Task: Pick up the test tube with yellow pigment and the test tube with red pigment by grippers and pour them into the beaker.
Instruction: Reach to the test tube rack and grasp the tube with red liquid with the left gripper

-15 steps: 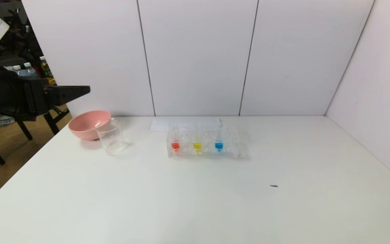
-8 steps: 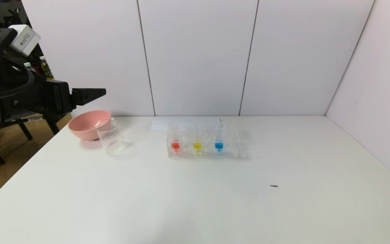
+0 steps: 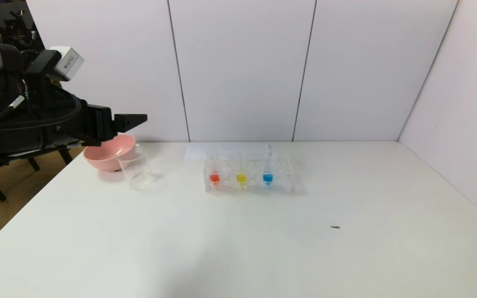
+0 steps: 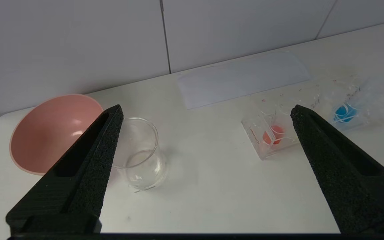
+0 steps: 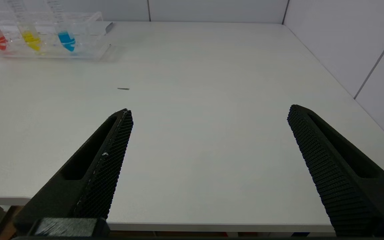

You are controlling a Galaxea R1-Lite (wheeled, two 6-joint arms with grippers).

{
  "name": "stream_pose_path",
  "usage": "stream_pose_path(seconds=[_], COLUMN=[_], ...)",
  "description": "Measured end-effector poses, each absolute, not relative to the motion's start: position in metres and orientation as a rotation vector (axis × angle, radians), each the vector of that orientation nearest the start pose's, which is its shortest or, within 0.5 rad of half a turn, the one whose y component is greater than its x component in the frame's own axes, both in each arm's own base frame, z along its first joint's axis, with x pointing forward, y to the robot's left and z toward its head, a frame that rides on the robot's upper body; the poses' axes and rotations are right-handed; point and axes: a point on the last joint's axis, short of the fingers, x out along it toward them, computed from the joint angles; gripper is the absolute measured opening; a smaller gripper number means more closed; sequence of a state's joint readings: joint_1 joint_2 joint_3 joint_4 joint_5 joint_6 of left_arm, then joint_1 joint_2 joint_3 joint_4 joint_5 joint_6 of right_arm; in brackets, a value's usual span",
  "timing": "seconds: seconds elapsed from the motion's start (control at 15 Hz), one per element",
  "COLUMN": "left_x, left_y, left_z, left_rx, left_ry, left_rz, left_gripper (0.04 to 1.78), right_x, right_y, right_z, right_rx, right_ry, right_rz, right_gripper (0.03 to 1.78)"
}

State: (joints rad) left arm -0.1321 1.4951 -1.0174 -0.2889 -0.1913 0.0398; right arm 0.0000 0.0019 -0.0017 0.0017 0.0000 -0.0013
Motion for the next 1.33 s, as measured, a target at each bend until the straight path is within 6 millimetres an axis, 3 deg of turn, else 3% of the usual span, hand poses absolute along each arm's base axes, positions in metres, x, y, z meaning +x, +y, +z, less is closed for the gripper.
stream_pose_path(seconds=[0.53, 1.33], left_x=[0.296, 0.306], left_y=[-0.057, -0.086], left_z=[0.240, 0.200], left_rx=[0.038, 0.022], left_ry=[0.214, 0.190], left_rz=[-0.342, -0.422], left_gripper=[1.76, 1.76], right_x=[-0.023, -0.023], right_y=[0.000, 0.000], right_z=[0.076, 0.076], right_rx=[-0.001, -0.001], right_ry=[0.002, 0.002], right_rz=[0.000, 0.000], right_gripper=[1.70, 1.70])
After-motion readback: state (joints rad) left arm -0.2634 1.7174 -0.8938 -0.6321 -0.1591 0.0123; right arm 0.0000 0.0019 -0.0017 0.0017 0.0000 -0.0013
